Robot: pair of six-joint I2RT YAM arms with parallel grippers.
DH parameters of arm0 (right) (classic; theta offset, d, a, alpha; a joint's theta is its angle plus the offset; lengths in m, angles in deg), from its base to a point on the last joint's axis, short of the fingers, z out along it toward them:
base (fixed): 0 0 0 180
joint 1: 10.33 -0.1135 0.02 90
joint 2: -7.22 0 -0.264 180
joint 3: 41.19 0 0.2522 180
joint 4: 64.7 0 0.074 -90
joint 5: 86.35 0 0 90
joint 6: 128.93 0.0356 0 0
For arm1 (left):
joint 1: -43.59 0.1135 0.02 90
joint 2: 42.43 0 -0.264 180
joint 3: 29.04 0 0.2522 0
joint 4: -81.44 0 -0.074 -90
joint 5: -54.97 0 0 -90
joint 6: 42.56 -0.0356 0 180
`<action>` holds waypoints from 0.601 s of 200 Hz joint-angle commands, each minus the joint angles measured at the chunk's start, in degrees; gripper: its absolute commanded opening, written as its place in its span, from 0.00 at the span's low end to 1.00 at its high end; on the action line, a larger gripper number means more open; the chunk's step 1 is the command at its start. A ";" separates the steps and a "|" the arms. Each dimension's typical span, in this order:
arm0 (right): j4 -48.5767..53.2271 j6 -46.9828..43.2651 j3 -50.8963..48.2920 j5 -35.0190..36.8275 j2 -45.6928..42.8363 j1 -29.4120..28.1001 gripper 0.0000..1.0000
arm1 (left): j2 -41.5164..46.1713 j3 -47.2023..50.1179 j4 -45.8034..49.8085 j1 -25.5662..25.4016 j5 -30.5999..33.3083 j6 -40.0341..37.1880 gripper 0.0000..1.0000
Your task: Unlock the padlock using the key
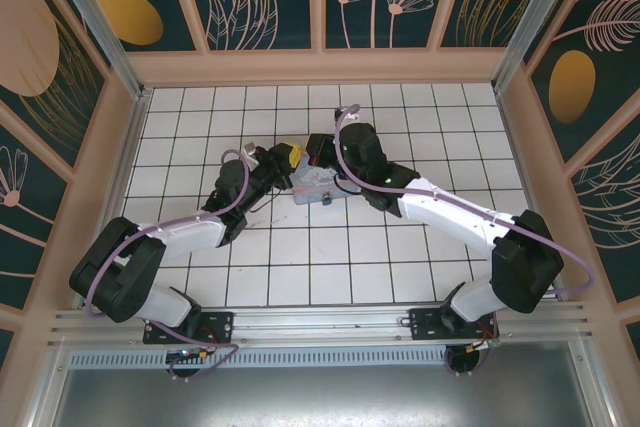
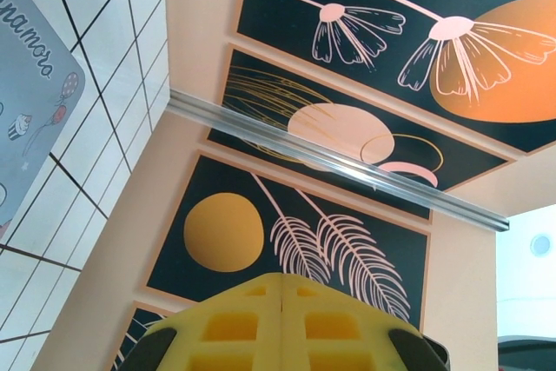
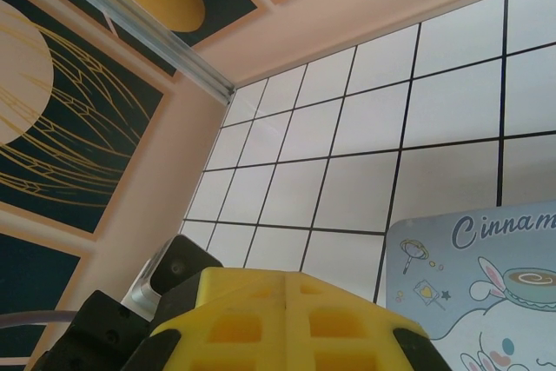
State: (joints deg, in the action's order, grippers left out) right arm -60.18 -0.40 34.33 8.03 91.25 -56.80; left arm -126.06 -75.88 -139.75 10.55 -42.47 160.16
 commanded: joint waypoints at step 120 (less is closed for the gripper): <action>-2.03 2.72 -23.09 -8.16 -25.40 10.19 0.54 | -0.29 -15.10 25.82 -0.37 -4.16 -51.37 0.00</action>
State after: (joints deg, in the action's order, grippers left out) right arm -58.58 1.89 15.45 7.25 69.28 -49.37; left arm -126.06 -86.96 -121.04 10.55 -43.78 127.03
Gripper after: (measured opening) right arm 0.541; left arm 0.068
